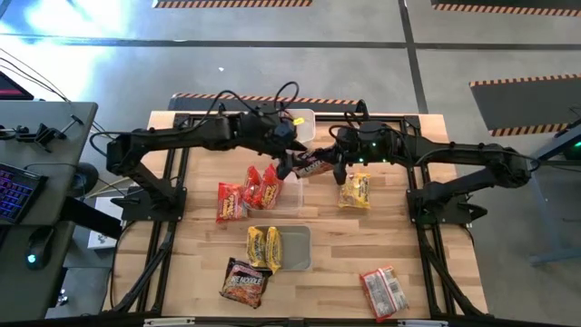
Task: Sort Maruchan noodles
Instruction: Put the black noodle pack into the white bin
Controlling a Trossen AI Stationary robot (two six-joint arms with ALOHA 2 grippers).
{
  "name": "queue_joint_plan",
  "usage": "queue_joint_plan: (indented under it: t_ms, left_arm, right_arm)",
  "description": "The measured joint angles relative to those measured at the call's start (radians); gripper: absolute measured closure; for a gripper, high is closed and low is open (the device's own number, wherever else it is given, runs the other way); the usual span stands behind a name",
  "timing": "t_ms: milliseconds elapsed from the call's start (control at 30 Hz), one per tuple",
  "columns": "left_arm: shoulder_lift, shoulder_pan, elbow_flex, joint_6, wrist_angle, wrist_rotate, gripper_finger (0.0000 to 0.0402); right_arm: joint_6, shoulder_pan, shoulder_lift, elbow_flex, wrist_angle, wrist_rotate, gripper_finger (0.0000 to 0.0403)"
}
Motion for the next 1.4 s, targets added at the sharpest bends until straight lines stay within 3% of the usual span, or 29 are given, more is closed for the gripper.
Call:
queue_joint_plan:
  t_ms: [667, 767, 900, 1000, 1133, 1267, 1400]
  left_arm:
    - [0.026, -0.01, 0.0, 0.019, -0.052, 0.045, 0.0175]
    - [0.026, -0.009, -0.001, 0.006, -0.04, 0.045, 0.019]
    - [0.026, 0.0, -0.001, 0.004, -0.039, 0.044, 0.0239]
    - [0.026, 0.015, -0.001, -0.02, -0.038, 0.05, 0.0286]
    - [0.026, 0.04, -0.001, -0.06, -0.039, 0.061, 0.0339]
    - [0.024, 0.069, -0.001, -0.123, -0.039, 0.06, 0.0344]
    - [0.021, 0.11, -0.001, -0.242, -0.037, 0.041, 0.0344]
  right_arm:
    - [0.002, -0.009, 0.0, 0.0, 0.08, -0.015, 0.0403]
    - [0.002, -0.012, 0.001, 0.0, 0.083, -0.012, 0.0403]
    - [0.001, -0.011, 0.001, 0.0, 0.083, 0.001, 0.0399]
    - [-0.002, -0.011, 0.001, 0.0, 0.083, 0.012, 0.0374]
    - [0.018, -0.012, 0.001, 0.017, 0.07, 0.034, 0.0313]
    - [0.038, -0.011, -0.005, 0.07, 0.002, 0.076, 0.0255]
    - [-0.033, -0.011, -0.038, 0.168, -0.21, 0.187, 0.0237]
